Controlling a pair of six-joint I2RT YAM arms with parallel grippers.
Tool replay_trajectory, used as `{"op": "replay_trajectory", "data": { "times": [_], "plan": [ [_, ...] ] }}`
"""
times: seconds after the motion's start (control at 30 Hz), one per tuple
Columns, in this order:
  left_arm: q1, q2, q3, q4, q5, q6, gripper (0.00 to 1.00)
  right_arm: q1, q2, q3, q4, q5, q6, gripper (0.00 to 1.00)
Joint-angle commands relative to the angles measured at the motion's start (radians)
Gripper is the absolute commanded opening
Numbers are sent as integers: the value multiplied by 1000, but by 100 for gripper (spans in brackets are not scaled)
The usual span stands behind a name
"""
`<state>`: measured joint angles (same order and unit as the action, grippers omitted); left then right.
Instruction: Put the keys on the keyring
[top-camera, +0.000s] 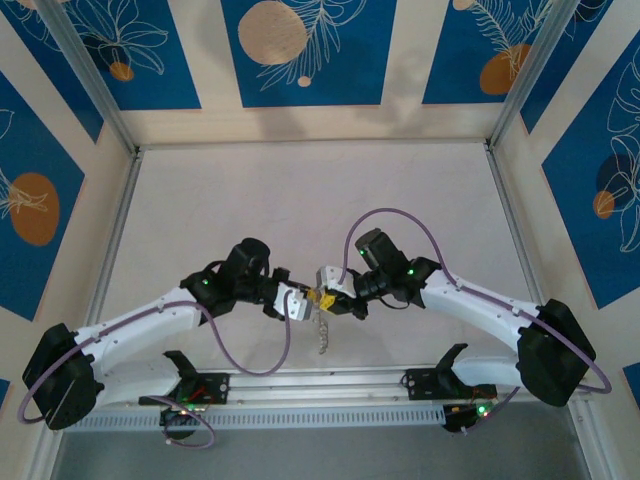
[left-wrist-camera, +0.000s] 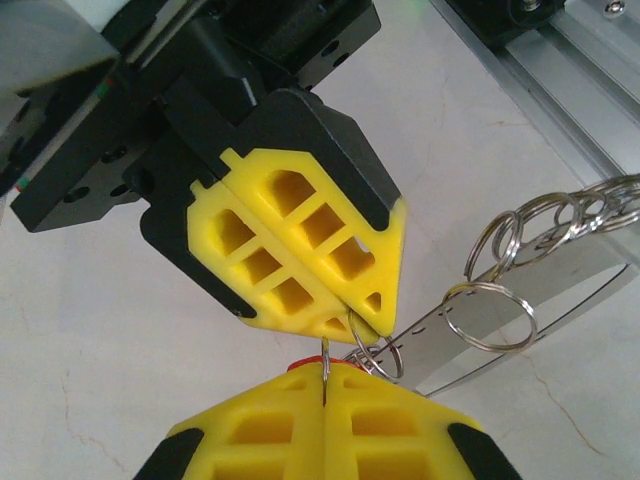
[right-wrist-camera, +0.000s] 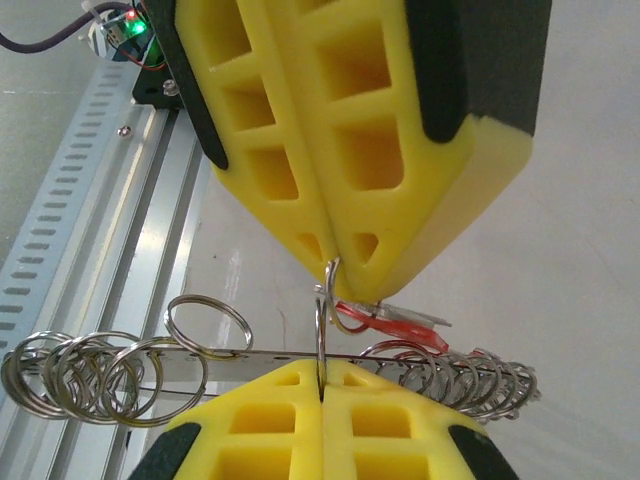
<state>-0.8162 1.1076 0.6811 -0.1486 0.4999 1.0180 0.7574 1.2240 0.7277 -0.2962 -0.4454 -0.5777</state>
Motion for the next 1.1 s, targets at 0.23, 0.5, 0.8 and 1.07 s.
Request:
{"op": "replay_trajectory", "data": {
  "times": [0.23,0.5,0.8,1.07],
  "plan": [
    [-17,-2,-9,-19,-3,54,0,-7,-1,9,64,-48,-1,0],
    [-41,6,-3,-63,-42,113,0,-38,-17,-14,101,-86,14,0],
    [-44,7,2,-73,-64,117,0,-52,-37,-35,128,-99,29,0],
    [-50,0,-2,-66,-70,110,0,-67,-48,-59,160,-102,55,0]
  ]
}}
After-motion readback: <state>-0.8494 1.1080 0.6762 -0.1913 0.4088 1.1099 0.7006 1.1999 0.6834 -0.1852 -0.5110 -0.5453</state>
